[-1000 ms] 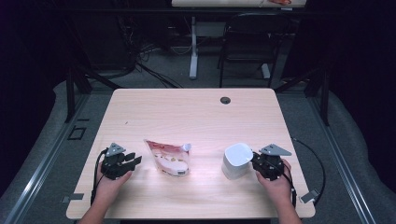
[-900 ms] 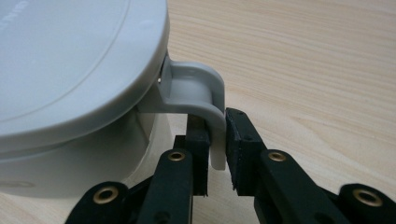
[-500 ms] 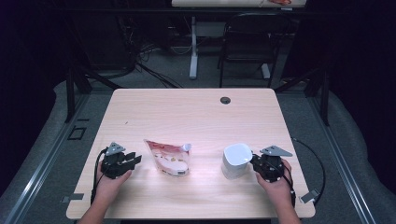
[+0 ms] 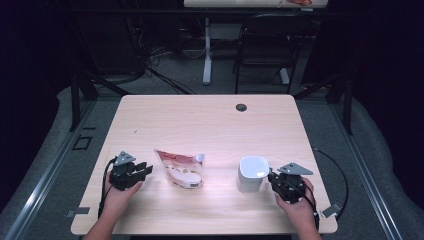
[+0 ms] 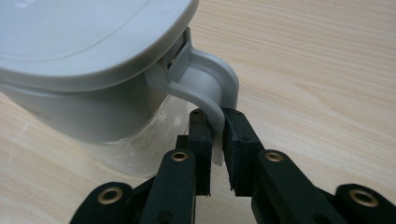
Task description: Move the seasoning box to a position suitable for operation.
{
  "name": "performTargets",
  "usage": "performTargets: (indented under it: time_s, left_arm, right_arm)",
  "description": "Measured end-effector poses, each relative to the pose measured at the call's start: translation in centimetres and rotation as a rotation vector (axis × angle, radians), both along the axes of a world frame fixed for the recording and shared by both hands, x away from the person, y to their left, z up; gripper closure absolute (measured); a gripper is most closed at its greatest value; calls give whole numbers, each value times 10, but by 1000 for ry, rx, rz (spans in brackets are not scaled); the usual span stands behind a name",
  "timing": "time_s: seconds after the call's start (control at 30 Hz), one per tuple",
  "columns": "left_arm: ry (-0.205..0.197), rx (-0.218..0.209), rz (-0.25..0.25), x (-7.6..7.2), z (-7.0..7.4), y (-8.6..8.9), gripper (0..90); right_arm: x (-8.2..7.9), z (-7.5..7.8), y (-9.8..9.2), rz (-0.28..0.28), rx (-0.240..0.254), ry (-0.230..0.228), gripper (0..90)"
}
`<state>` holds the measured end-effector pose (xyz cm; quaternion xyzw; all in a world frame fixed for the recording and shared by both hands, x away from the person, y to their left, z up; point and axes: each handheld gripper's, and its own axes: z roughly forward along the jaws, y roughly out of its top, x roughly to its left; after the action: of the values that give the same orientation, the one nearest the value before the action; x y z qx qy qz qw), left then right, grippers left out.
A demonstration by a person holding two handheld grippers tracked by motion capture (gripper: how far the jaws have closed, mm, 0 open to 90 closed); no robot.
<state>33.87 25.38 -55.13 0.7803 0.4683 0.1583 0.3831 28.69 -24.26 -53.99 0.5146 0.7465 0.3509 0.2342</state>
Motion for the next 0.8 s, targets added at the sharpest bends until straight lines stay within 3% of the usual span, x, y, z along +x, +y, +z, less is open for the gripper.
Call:
performTargets:
  time_s: [0.8]
  left_arm:
    - [-14,-2,4,-1,1,0,664]
  right_arm:
    - [-16,3,12,63,-26,26,818]
